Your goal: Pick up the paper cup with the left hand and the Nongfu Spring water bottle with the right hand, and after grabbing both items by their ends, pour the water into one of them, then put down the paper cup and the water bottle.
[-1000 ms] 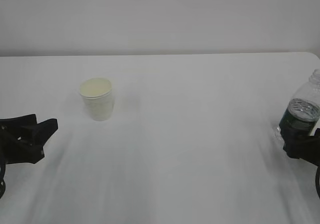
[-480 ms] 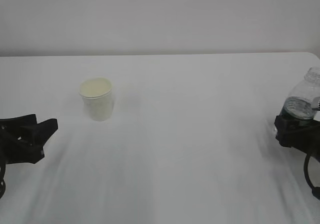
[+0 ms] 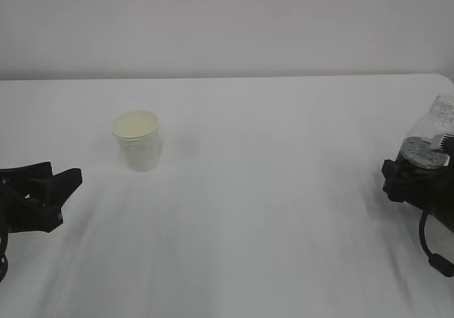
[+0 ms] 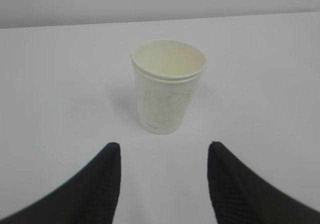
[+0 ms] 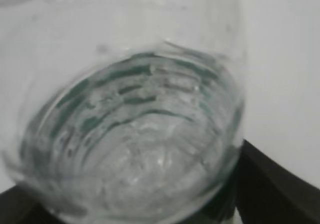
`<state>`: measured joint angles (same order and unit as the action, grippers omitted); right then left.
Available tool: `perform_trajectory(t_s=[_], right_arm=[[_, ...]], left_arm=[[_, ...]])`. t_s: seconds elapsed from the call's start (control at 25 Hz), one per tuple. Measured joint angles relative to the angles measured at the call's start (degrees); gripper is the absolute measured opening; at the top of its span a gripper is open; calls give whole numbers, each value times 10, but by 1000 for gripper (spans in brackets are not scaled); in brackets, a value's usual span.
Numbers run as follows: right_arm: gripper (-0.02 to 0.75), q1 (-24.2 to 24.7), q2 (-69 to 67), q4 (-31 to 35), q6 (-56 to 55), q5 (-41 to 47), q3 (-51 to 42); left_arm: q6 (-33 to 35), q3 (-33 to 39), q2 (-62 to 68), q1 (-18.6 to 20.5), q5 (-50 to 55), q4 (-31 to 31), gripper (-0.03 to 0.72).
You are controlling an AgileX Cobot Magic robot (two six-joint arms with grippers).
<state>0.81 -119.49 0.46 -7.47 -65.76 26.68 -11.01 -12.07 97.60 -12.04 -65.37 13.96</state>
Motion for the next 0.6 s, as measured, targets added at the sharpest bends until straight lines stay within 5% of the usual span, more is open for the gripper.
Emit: perform_trajectory(t_s=[0.6], right_arm=[[561, 0, -2, 4, -2, 0, 14]], left_arm=[[0, 0, 0, 0, -1, 0, 397]])
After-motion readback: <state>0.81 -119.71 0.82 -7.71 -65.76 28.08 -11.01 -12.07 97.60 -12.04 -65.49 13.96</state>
